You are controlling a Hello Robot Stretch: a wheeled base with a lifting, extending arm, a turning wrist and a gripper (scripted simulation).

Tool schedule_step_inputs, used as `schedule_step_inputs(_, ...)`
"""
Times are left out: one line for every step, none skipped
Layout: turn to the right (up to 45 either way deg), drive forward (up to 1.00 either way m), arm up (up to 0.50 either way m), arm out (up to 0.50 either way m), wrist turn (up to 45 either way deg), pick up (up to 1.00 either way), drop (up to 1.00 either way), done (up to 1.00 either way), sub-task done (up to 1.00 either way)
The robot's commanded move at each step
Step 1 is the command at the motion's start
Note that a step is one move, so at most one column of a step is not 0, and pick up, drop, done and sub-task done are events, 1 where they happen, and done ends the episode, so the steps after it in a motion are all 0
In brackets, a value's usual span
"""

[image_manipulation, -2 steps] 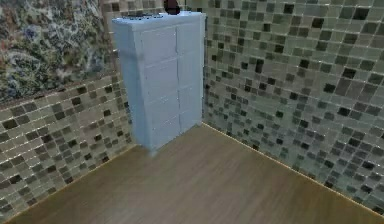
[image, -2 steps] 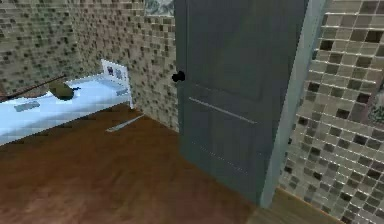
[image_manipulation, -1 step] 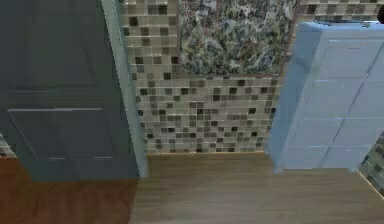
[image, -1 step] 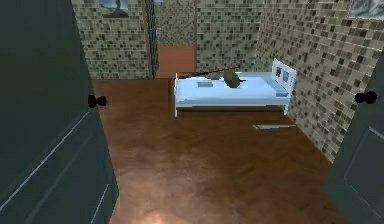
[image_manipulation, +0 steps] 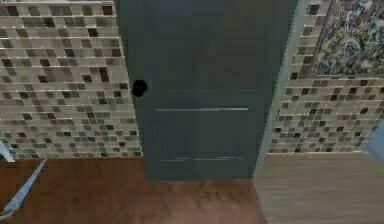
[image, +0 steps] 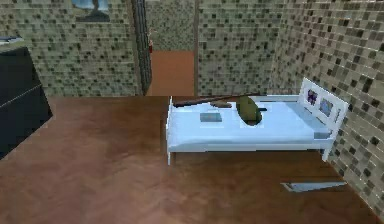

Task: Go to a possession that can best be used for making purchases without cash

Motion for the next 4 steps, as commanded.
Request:
schedule_step_inputs(0.0,0.70,0.00,0.00,0.0,0.00,0.00,0.00,0.00)
schedule_step_inputs(-45.0,0.00,0.00,0.00,0.0,0.00,0.00,0.00,0.00)
schedule_step_inputs(-3.0,0.00,0.00,0.00,0.0,0.00,0.00,0.00,0.00)
schedule_step_inputs(0.0,0.75,0.00,0.00,0.0,0.00,0.00,0.00,0.00)
